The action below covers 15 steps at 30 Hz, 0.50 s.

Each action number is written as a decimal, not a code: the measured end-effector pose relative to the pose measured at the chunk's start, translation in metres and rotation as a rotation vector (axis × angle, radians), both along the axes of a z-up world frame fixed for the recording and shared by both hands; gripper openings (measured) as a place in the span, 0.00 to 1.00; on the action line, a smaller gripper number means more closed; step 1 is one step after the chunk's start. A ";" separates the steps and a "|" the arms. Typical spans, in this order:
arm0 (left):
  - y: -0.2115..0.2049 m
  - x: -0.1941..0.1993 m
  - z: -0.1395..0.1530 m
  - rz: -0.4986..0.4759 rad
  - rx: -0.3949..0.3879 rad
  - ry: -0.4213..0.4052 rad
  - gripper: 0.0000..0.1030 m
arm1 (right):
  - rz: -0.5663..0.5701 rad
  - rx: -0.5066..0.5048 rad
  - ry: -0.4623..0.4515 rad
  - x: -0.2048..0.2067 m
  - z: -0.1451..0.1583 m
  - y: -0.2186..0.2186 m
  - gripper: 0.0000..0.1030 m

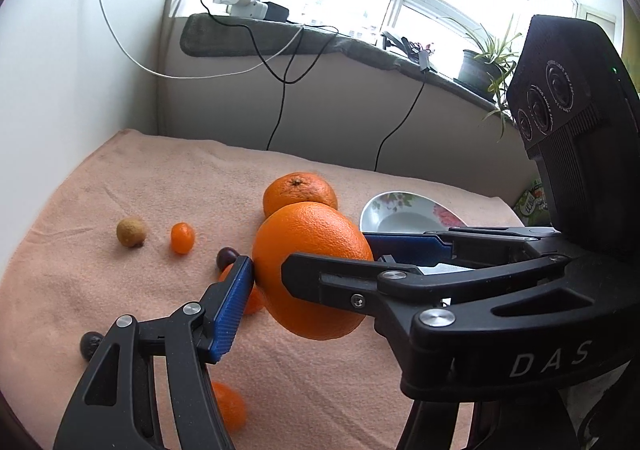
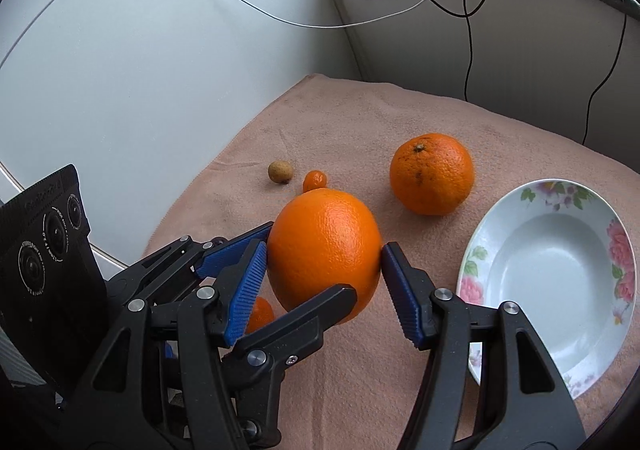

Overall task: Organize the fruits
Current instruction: 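Carry the large orange into the white floral plate and open the right tool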

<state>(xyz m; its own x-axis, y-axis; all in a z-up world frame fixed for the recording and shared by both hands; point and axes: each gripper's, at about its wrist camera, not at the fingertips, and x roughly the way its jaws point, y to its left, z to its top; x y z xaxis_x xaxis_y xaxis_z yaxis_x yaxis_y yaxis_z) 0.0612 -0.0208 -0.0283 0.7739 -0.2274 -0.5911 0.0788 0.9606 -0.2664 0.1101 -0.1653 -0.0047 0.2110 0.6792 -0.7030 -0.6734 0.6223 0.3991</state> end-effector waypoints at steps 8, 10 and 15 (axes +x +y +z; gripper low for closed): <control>-0.042 0.008 0.003 -0.093 0.003 -0.008 0.61 | -0.098 0.015 0.015 0.005 -0.004 -0.053 0.61; -0.052 0.009 0.002 -0.116 0.006 -0.006 0.61 | -0.119 0.018 0.020 0.006 -0.006 -0.065 0.61; -0.074 0.013 0.000 -0.164 0.009 0.003 0.61 | -0.175 0.036 0.049 0.012 -0.013 -0.091 0.61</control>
<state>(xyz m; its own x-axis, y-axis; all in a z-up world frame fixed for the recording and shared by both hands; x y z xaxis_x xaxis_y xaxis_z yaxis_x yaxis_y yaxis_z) 0.0747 -0.0953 -0.0283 0.7247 -0.3456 -0.5961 0.2343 0.9372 -0.2585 0.1221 -0.2566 -0.0172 0.2943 0.6600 -0.6912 -0.5357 0.7128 0.4526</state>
